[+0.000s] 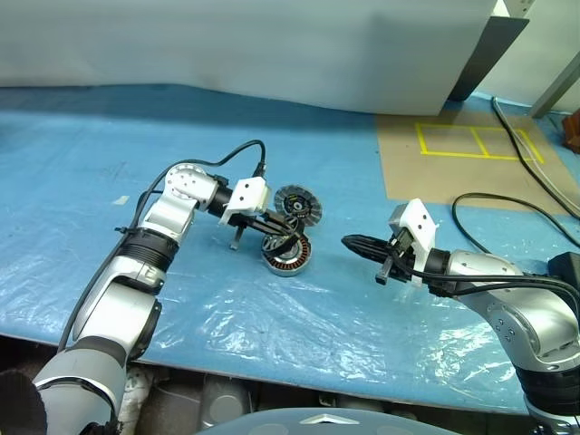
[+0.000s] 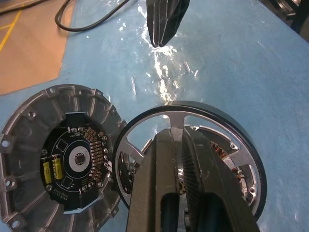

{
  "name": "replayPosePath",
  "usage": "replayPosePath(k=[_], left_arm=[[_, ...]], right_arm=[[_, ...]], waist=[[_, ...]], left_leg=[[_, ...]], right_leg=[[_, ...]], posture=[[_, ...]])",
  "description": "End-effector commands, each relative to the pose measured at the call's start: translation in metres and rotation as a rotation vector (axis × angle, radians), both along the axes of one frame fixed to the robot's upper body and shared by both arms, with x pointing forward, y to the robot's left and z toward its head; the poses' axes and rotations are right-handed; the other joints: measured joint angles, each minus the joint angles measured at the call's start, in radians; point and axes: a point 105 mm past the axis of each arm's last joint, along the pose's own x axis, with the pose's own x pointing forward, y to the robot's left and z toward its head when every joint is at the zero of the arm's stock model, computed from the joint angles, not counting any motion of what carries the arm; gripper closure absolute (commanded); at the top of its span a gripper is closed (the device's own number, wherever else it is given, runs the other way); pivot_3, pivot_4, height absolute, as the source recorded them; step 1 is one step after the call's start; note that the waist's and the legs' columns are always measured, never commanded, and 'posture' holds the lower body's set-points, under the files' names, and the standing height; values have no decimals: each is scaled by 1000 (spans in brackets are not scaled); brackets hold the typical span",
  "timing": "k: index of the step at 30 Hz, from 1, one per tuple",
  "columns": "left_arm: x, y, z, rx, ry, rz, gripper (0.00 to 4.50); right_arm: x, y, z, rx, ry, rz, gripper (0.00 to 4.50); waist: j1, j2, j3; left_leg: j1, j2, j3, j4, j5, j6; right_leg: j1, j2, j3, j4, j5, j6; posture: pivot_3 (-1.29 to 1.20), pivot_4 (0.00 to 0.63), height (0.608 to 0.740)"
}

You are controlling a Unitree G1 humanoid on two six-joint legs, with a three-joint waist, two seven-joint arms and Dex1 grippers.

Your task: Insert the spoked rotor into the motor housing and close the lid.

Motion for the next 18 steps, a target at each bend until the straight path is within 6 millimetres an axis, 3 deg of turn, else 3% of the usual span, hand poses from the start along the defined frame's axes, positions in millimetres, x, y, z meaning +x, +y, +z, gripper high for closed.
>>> replayPosePath(k=[1,15,18], left_arm=[[0,6,-4,59,-41,-15,4354],[6,-9,1,55,-79,-6,4354],[11,-14,8,18,-86,21,3716]], right_arm=[[0,0,6,-4,-33,-3,4500],[1,-2,0,-6,-26,-33,4500],[1,-1,-2,-5,-27,-38,4500]], waist=[[0,0,0],[1,0,0],[1,0,0]], left_leg=[[0,0,0,0,0,0],[1,0,0,0,0,0],[1,0,0,0,0,0]], right_leg=[[0,0,0,0,0,0],[0,0,1,0,0,0],[0,0,1,0,0,0]], posture=[[0,150,740],[0,150,740],[0,150,740]])
